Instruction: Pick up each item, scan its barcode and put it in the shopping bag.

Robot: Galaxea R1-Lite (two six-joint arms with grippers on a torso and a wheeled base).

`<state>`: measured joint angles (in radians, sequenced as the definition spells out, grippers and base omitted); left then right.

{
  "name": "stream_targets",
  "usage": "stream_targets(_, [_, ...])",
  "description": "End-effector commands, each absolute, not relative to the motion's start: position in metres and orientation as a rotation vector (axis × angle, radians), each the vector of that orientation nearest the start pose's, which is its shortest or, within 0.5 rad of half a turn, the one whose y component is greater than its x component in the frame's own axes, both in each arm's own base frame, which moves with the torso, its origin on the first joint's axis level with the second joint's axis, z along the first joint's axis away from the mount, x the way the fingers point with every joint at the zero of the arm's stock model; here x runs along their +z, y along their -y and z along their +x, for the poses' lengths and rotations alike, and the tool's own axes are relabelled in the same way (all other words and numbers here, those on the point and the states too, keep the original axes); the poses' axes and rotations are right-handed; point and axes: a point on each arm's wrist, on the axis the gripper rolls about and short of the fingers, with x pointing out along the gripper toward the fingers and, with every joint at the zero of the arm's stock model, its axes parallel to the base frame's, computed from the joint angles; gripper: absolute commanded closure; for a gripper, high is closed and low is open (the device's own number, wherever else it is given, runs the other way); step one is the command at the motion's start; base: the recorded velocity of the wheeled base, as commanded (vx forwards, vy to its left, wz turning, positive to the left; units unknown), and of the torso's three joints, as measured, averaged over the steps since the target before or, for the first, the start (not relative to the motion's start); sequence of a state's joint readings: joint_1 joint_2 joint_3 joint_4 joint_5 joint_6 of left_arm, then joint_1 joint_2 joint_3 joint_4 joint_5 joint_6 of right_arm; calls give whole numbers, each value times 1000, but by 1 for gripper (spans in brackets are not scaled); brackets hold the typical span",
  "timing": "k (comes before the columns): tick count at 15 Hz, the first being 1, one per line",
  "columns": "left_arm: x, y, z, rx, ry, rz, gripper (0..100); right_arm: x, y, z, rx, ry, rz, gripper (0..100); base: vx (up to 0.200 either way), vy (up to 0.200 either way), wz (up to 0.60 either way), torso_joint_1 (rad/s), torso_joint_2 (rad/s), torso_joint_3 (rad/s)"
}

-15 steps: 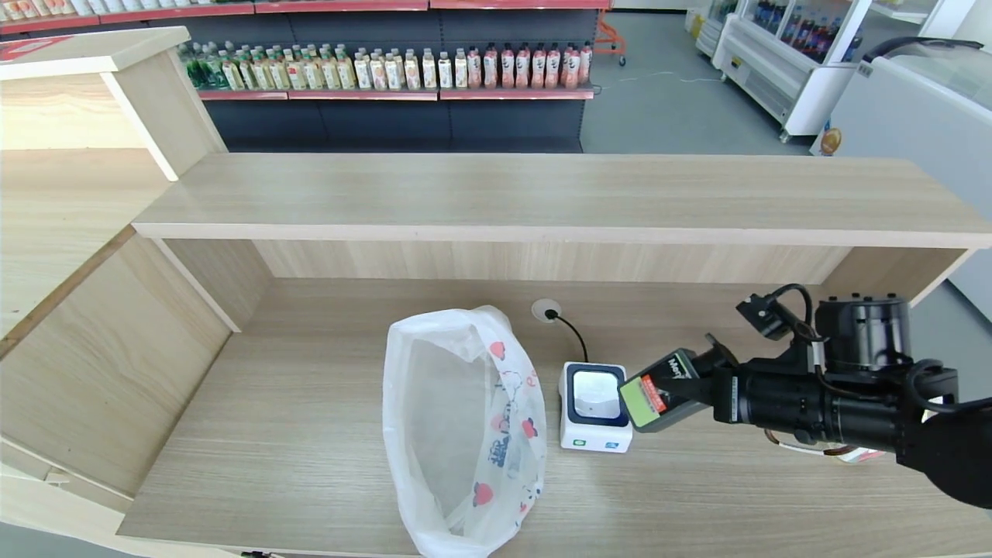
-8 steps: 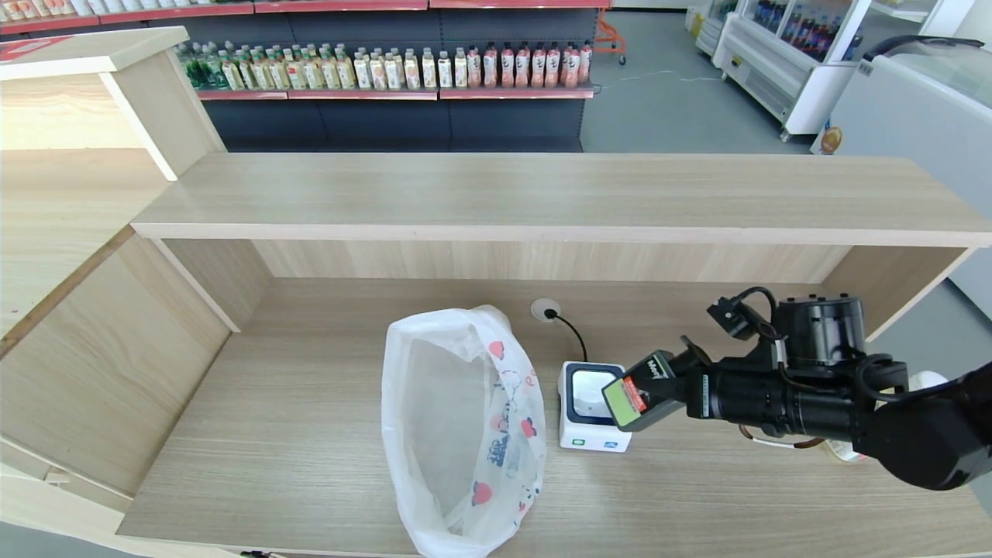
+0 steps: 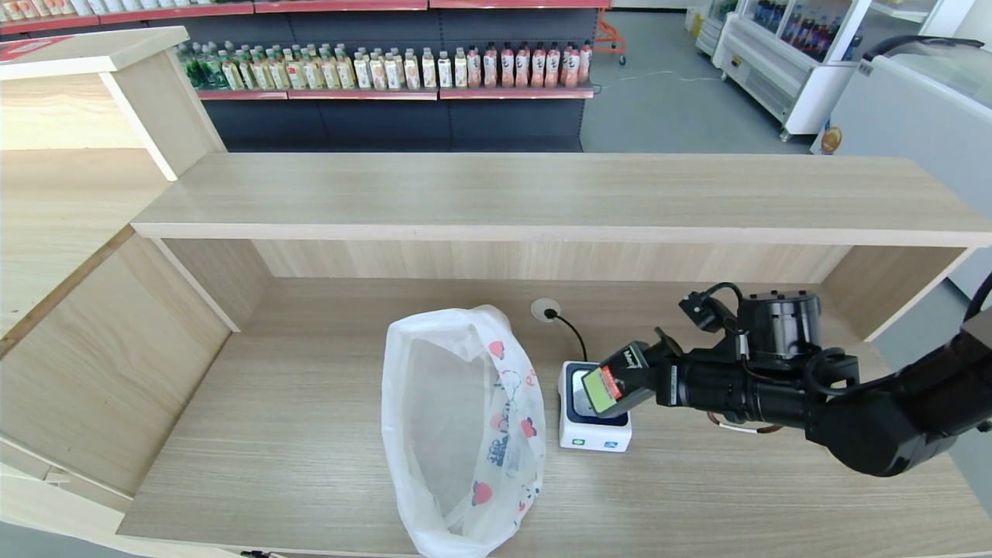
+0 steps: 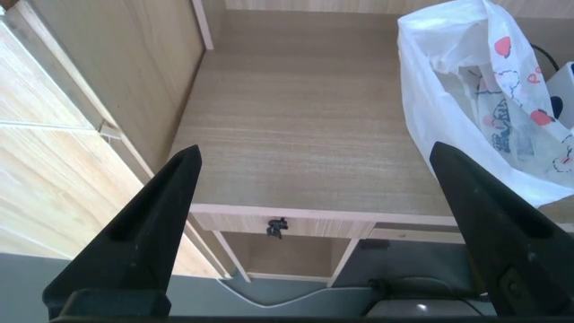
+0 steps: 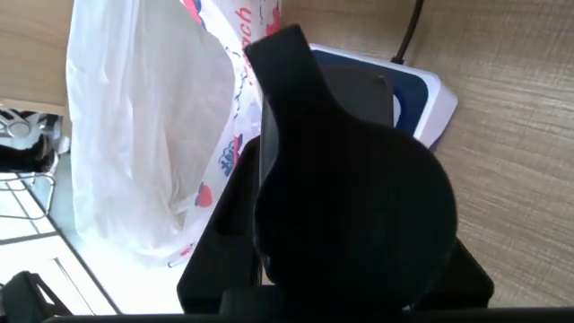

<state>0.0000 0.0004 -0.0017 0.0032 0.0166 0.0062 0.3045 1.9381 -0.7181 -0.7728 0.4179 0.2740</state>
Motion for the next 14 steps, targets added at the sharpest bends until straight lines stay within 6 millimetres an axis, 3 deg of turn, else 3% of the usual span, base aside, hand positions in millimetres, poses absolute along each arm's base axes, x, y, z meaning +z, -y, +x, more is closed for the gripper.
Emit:
stream_targets(1, [76, 0, -23, 17, -2, 6, 0, 84, -117, 316, 662, -568, 278, 100, 0, 0, 0, 0, 0, 0])
stream_targets(10, [76, 0, -23, 17, -2, 6, 0, 64, -131, 325, 655, -559, 262, 100, 0, 0, 0, 0, 0, 0])
stream_targets(13, [76, 0, -23, 17, -2, 6, 0, 73, -130, 323, 651, -538, 281, 100, 0, 0, 0, 0, 0, 0])
stream_targets(14, [76, 0, -23, 17, -2, 6, 0, 95, -129, 321, 655, -486, 321, 100, 0, 0, 0, 0, 0, 0])
